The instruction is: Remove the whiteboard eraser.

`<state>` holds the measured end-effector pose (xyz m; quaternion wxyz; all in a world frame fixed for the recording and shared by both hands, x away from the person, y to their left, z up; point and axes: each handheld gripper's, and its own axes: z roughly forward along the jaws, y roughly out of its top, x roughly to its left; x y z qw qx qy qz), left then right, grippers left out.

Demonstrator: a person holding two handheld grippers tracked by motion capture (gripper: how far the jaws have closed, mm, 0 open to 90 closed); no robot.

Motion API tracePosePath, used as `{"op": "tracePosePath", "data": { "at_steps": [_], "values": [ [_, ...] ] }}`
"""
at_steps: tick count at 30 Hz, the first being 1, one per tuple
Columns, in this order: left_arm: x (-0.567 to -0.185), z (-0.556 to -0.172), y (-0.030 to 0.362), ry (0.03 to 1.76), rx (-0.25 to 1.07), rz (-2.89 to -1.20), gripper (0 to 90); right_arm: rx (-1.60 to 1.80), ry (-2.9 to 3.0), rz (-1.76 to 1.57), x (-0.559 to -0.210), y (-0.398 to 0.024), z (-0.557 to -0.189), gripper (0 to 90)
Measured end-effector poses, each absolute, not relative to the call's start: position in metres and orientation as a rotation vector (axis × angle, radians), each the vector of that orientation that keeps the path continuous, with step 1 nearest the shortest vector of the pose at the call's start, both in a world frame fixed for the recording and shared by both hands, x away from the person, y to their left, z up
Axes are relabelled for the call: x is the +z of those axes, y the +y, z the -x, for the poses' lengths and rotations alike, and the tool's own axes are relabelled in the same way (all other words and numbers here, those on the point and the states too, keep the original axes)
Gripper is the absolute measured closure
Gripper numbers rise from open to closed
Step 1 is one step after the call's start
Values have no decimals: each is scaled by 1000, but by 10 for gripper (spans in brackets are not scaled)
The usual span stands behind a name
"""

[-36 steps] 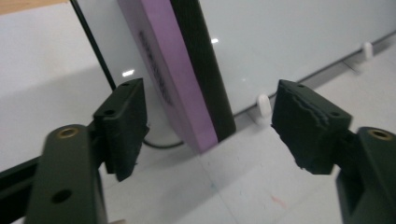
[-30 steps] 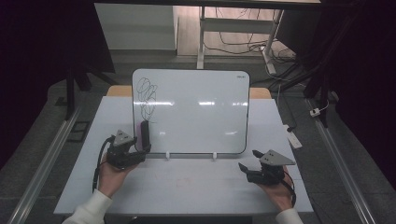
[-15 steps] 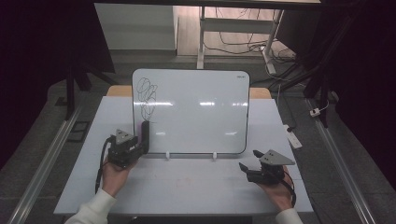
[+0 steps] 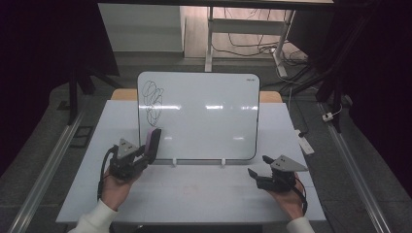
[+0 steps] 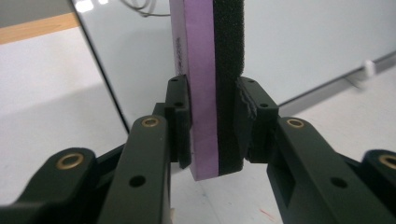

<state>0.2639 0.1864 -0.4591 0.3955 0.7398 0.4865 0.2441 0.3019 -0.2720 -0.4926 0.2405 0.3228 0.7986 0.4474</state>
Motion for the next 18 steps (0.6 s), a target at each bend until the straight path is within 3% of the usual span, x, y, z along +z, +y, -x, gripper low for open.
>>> {"op": "tracePosePath", "data": {
  "at_steps": [18],
  "values": [
    [-466,-251,151,1001,557,-1985,676,1300,2281,-867,-477,-237,-293,268]
  ]
}}
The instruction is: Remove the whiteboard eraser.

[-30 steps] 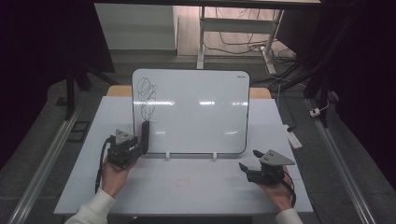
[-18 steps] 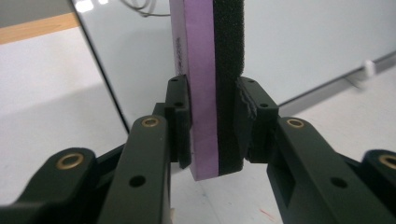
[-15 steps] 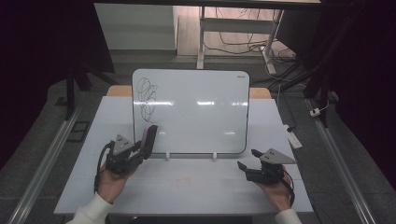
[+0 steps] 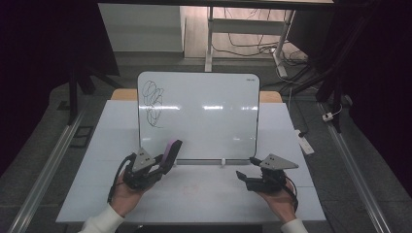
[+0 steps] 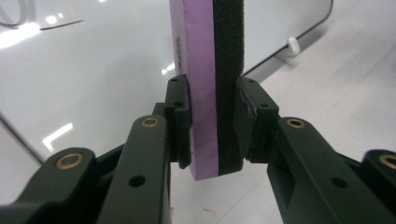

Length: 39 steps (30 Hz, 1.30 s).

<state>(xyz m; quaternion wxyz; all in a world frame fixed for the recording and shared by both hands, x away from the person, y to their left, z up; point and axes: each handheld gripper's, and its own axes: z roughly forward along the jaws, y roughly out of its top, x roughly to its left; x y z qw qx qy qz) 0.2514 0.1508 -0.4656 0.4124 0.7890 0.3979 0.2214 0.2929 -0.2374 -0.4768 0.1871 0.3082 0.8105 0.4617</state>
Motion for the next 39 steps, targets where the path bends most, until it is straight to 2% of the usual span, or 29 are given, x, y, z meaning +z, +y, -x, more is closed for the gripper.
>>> {"op": "tracePosePath", "data": {
  "at_steps": [10,22,34,39],
  "values": [
    [-473,-248,115,884,591,-2081,677,1341,2323,-861,-470,-218,-291,273],
    [-480,-245,82,787,557,-2137,677,1389,2425,-854,-457,-187,-301,275],
    [-484,-242,63,726,549,-2162,677,1397,2523,-834,-452,-164,-309,273],
    [-485,-240,60,717,552,-2157,676,1381,2553,-880,-451,-157,-313,302]
  ]
}}
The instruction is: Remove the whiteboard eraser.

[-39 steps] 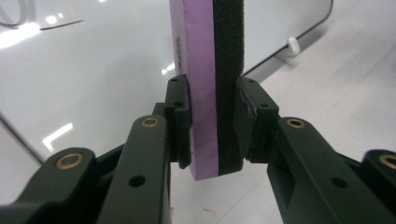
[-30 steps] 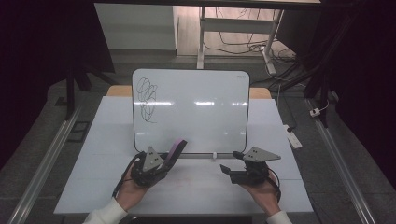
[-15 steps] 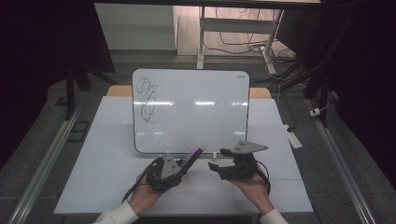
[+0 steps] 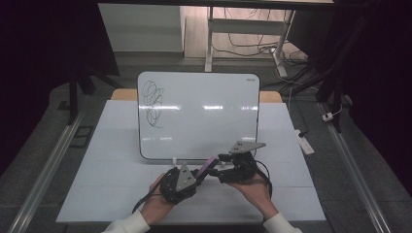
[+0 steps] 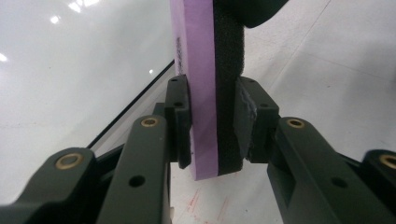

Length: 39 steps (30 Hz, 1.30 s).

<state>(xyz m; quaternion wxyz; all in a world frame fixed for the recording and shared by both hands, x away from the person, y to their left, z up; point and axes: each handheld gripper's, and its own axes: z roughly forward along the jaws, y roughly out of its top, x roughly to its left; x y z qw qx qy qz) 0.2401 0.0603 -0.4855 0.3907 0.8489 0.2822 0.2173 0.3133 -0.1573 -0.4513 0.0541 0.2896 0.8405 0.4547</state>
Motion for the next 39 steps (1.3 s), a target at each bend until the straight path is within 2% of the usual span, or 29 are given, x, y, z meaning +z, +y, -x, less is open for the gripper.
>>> {"op": "tracePosePath", "data": {
  "at_steps": [9,25,39],
  "values": [
    [-486,-238,59,716,577,-2161,674,1399,2616,-980,-455,-154,-321,363],
    [-486,-235,61,686,600,-2141,681,1418,2631,-1105,-463,-160,-329,366],
    [-486,-237,63,683,567,-2144,681,1443,2636,-1057,-462,-163,-328,451]
  ]
}}
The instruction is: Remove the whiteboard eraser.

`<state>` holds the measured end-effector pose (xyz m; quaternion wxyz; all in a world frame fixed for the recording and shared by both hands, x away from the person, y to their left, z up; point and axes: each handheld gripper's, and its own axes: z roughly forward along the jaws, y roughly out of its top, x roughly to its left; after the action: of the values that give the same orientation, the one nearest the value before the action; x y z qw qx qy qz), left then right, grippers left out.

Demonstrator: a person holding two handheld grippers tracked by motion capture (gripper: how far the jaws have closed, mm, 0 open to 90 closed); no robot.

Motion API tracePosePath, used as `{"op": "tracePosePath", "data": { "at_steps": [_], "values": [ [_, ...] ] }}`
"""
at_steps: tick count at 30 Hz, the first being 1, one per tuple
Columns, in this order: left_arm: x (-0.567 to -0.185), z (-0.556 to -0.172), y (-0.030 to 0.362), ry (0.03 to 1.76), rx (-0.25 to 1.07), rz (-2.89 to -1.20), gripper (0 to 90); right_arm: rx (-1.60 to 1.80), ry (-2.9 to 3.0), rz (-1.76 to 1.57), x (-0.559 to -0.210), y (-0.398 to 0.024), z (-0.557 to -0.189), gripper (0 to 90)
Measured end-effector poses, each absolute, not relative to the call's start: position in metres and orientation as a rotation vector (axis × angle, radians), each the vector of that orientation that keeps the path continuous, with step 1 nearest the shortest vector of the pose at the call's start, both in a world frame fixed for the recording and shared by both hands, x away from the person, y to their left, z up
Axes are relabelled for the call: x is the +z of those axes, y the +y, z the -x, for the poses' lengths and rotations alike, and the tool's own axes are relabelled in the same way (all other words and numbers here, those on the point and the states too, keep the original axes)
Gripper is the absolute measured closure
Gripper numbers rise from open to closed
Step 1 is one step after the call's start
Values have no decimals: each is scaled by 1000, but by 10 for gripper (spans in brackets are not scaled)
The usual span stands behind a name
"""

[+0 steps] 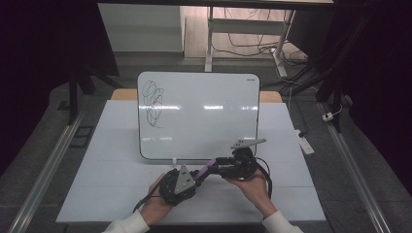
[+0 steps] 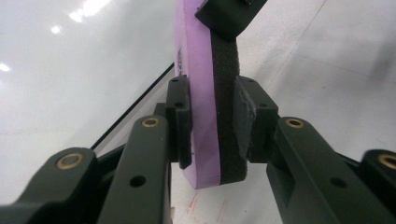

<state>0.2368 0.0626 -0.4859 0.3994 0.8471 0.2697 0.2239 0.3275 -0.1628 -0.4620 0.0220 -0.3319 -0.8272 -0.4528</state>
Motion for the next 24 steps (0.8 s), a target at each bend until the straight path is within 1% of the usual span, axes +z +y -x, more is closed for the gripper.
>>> {"op": "tracePosePath", "data": {
  "at_steps": [7,9,14,17,19,24],
  "values": [
    [-486,-235,63,675,586,-2138,687,-1435,-2597,990,-460,-162,-325,454],
    [-486,-235,63,677,588,-2140,695,-1432,-2576,999,-461,-163,-327,429],
    [-485,-233,64,664,605,-2123,713,-1407,-2437,1072,-468,-169,-335,305],
    [-484,-231,64,644,617,-2111,715,-1390,-2364,1073,-471,-170,-338,293],
    [-484,-231,64,634,607,-2111,715,-1381,-2334,1061,-472,-170,-339,325],
    [-484,-231,64,636,605,-2112,712,-1396,-2332,1054,-472,-169,-338,369]
  ]
}}
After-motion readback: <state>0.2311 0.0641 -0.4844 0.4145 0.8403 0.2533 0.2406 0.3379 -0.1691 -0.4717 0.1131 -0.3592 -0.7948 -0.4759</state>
